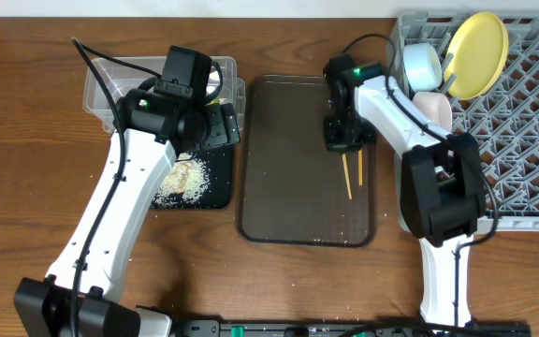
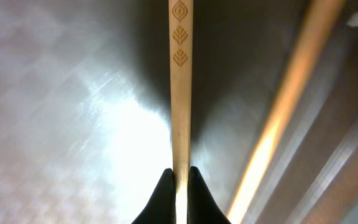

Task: Sort waste into correct bins and load items into the dishwasher rack
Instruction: 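Carry the chopstick with the right gripper and drop it in the rack, then return the right gripper to the brown tray and grasp the second chopstick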

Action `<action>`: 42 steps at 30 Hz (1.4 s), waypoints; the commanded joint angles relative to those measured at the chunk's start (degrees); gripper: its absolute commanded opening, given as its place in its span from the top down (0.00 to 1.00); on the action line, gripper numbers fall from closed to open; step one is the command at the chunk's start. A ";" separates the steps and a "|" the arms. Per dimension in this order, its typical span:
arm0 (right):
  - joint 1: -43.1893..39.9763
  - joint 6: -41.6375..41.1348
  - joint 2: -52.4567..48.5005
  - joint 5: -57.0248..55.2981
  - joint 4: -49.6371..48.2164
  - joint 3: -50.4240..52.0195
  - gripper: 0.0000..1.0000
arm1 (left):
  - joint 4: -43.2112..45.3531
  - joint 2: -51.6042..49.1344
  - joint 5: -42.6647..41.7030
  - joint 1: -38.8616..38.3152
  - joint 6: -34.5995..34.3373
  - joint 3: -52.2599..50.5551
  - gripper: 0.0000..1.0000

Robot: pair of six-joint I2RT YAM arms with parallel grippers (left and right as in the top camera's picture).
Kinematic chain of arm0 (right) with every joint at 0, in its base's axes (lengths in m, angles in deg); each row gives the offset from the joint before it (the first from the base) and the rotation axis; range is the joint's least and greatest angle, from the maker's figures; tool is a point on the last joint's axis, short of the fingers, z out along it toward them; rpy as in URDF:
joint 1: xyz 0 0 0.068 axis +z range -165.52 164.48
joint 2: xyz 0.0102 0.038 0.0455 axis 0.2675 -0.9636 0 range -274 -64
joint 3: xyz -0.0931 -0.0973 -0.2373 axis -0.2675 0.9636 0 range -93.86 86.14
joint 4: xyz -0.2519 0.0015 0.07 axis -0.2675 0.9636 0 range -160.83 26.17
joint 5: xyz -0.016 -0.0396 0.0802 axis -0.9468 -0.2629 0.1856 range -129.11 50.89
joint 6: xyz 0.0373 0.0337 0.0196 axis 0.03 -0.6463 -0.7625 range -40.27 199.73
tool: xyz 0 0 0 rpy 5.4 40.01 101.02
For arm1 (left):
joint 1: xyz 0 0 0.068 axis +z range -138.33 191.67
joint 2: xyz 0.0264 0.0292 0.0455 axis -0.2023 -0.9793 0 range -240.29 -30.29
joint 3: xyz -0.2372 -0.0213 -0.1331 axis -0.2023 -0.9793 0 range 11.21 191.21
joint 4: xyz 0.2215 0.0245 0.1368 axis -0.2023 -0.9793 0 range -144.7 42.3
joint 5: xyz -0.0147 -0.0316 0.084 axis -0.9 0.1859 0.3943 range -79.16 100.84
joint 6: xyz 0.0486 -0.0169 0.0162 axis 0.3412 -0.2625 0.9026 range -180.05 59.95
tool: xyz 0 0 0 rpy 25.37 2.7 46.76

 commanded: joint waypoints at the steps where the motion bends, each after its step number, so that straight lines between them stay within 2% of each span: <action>1: -1.75 3.63 9.40 0.46 2.27 -5.73 0.99 | -0.09 -0.15 0.70 0.31 0.11 0.24 0.09; 5: -4.39 5.35 17.90 -2.78 5.66 -7.06 0.99 | -0.09 -0.15 0.70 0.31 0.11 0.24 0.09; 9: -8.09 5.42 24.85 -13.07 8.98 -7.02 0.99 | -0.09 -0.15 0.70 0.31 0.11 0.24 0.09; 13: -12.96 10.80 28.28 -21.70 11.32 -6.58 0.99 | -0.09 -0.15 0.70 0.31 0.11 0.24 0.09; 16: -16.65 16.20 28.04 -23.30 12.13 -6.14 0.99 | -0.09 -0.15 0.70 0.31 0.11 0.24 0.09; 22: -23.26 26.18 27.10 -23.30 7.39 1.33 0.98 | -0.09 -0.15 0.70 0.31 0.11 0.24 0.09; 26: -25.83 29.11 27.10 -23.28 0.28 8.96 0.95 | -0.09 -0.15 0.70 0.31 0.11 0.24 0.09; 30: -26.40 29.31 27.10 -22.99 -4.46 13.27 0.84 | -0.09 -0.15 0.70 0.31 0.11 0.24 0.09; 34: -26.36 29.22 27.15 -18.62 -5.20 12.70 0.57 | -0.09 -0.15 0.70 0.31 0.11 0.24 0.09; 38: -25.53 28.85 27.28 -11.28 -4.07 9.64 0.53 | -0.09 -0.15 0.70 0.31 0.11 0.24 0.09; 42: -23.23 28.17 27.45 0.90 -1.73 3.19 0.51 | -0.09 -0.15 0.70 0.31 0.11 0.24 0.09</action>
